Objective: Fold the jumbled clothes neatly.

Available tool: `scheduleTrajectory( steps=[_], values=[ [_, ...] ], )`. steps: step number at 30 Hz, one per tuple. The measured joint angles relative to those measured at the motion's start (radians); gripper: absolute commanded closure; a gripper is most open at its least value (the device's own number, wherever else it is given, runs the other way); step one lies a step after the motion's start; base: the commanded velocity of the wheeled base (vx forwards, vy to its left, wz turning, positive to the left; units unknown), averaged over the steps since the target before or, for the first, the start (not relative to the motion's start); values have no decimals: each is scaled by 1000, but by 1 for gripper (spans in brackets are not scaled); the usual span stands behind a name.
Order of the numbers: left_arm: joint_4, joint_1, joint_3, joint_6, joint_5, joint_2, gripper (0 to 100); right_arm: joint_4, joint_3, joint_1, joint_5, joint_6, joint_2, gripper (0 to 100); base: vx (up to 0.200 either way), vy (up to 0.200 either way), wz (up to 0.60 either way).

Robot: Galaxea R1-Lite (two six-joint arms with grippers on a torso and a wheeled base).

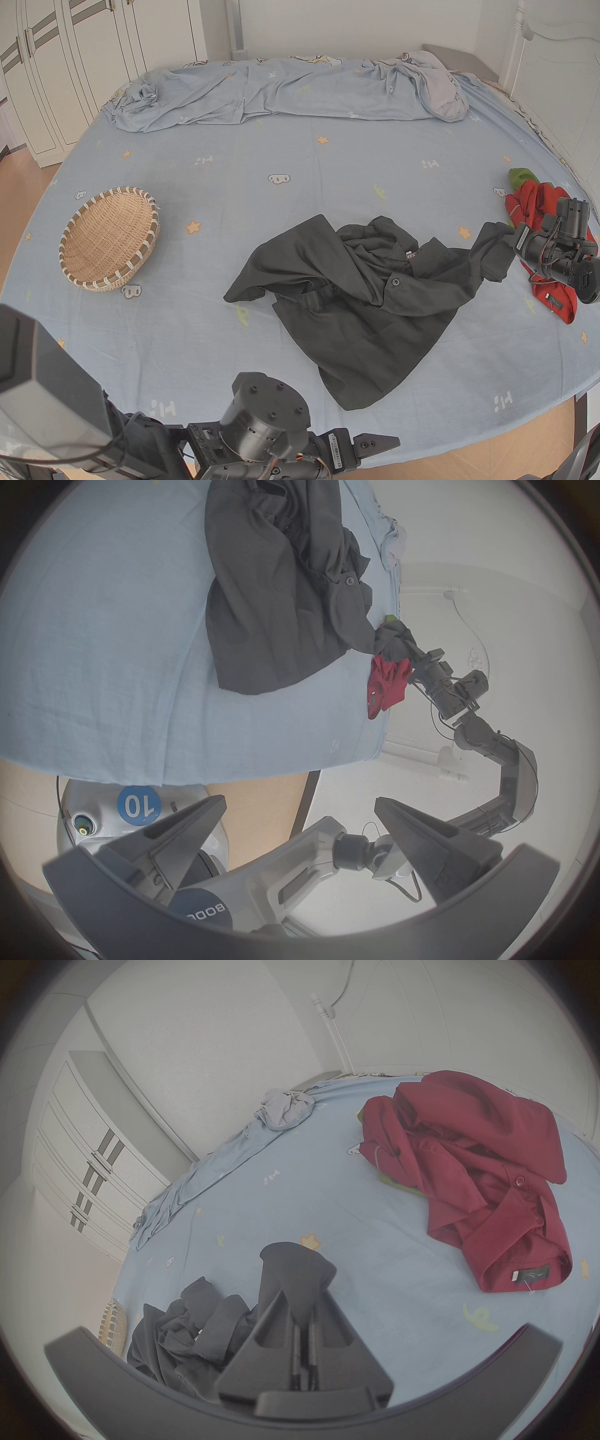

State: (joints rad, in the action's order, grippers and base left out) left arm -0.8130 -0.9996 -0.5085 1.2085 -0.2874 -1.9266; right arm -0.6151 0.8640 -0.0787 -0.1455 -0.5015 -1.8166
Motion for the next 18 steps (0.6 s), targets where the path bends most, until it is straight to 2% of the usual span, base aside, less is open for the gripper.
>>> scheduleTrajectory(
  steps=[18],
  values=[
    [-29, -6, -58, -34, 155, -100, 0, 0, -2, 0, -1, 1, 0, 100, 0, 0, 0]
  ],
)
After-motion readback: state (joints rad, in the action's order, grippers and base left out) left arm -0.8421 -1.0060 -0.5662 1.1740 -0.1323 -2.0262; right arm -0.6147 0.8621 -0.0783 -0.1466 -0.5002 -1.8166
